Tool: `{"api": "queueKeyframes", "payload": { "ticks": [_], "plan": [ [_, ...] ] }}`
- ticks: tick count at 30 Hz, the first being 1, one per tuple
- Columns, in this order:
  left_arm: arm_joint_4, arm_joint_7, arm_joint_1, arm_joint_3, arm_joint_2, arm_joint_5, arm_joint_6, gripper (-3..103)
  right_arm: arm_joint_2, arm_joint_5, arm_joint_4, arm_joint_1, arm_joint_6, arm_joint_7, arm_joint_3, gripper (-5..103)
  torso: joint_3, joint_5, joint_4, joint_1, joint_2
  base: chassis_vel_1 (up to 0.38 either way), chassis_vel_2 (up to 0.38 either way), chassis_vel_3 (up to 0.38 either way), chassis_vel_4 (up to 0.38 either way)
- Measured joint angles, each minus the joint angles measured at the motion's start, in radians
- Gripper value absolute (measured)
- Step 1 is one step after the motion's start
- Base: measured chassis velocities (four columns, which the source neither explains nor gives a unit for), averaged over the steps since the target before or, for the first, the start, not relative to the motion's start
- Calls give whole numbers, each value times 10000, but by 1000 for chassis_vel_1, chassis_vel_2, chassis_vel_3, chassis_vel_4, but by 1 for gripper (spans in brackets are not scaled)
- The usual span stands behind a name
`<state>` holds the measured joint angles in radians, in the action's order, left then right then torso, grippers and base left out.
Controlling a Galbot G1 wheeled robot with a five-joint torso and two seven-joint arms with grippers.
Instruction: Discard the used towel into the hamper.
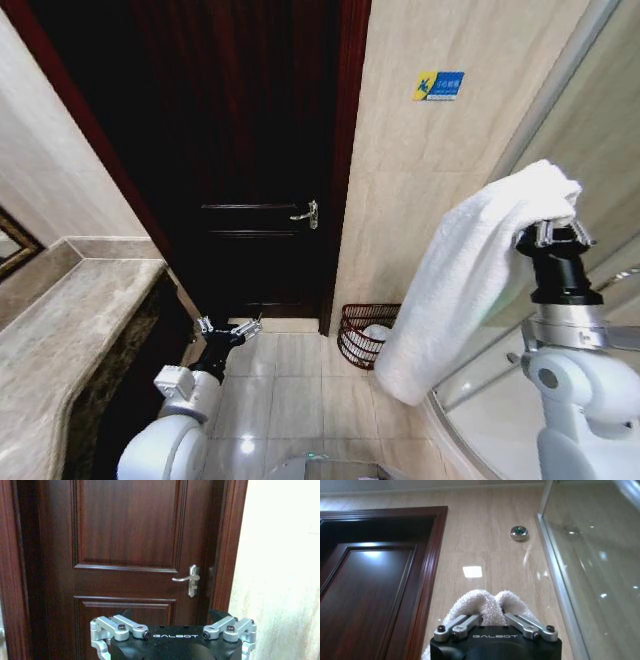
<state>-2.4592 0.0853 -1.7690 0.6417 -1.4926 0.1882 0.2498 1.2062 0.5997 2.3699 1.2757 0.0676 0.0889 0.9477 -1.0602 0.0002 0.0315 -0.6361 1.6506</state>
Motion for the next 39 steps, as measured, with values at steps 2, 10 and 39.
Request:
{"api": "queueKeyframes", "payload": {
  "ticks": [2, 10, 39],
  "plan": [
    [0, 0, 0, 0, 0, 0, 0, 100, -16, -2, 8, -43, -7, 10, -1, 5, 0, -2, 1, 0, 0, -136, 104, 102, -105],
    [0, 0, -1, 0, 1, 0, 0, 100, -539, 155, -183, -747, -686, 219, -116, 5, 0, -4, -2, 3, 1, -74, 93, 85, -87],
    [0, -1, 0, 0, 0, 0, 0, 100, -1185, -18, -3249, -3116, 31, 103, -2156, 5, 0, -2, 2, 2, 0, -32, 30, 32, -27]
  ]
}}
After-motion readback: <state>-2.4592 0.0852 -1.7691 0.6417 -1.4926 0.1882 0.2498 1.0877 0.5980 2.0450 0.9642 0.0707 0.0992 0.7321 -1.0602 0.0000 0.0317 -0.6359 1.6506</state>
